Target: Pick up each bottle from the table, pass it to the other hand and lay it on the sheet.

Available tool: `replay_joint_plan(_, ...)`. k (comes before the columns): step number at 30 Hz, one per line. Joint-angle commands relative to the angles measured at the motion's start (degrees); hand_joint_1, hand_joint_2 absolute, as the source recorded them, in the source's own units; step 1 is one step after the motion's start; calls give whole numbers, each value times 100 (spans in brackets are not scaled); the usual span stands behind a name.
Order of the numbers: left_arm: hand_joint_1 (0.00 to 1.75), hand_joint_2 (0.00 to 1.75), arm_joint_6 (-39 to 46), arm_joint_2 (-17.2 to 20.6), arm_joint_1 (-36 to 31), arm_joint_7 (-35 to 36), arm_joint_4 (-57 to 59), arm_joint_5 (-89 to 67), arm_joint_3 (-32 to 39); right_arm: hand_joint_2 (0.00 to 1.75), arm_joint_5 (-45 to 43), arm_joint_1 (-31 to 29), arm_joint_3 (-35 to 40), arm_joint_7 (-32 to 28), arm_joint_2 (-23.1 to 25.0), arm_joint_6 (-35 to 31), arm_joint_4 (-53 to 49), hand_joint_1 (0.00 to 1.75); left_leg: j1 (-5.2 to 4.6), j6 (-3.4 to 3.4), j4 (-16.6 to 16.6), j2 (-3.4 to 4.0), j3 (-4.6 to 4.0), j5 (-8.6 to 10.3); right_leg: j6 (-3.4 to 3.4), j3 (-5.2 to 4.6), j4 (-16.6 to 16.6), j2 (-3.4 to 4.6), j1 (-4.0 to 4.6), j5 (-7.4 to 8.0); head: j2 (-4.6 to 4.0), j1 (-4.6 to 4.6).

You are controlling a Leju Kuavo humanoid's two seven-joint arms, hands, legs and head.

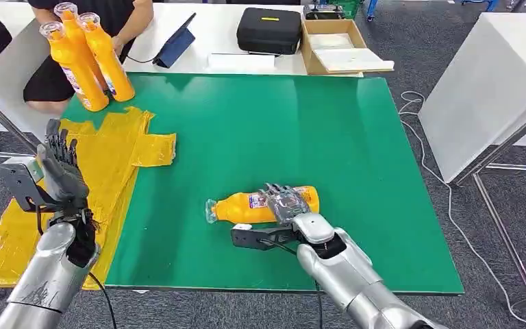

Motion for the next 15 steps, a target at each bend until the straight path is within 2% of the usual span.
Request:
replay_joint_plan(1, 0, 0, 14, -67, -582, 72, 655, 62, -188, 175, 37, -326, 494, 127, -300, 74, 750, 0, -5, -8, -4, -40, 25, -5, -2, 29, 3, -17, -9, -14, 0, 0)
replay_joint_plan(11, 0, 0, 35, -64, -514, 35, 630, 78, -204, 175, 11, -274, 489, 106, -375, 49, 707, 0, -4, -6, -7, -31, 24, -4, -1, 27, -3, -12, -7, -11, 0, 0)
replay_joint_plan(13, 0, 0, 27, -64, -600, 36, 679, 102, -239, 175, -32, -276, 455, 155, -365, 105, 721, 0, -13, -10, -10, -44, 44, -11, -2, 44, 2, -12, -17, -22, 0, -2)
replay_joint_plan(14, 0, 0, 32, -73, -680, 32, 742, 121, -266, 175, -49, -277, 439, 179, -371, 99, 762, 0, -1, -6, -3, -29, 18, -2, -2, 22, -2, -12, -4, -8, 0, -2)
replay_joint_plan(15, 0, 0, 30, -83, -710, 23, 762, 131, -280, 175, -58, -276, 423, 194, -384, 89, 811, 0, -6, -8, -5, -43, 27, -4, -2, 31, 1, -20, -9, -14, 0, 0)
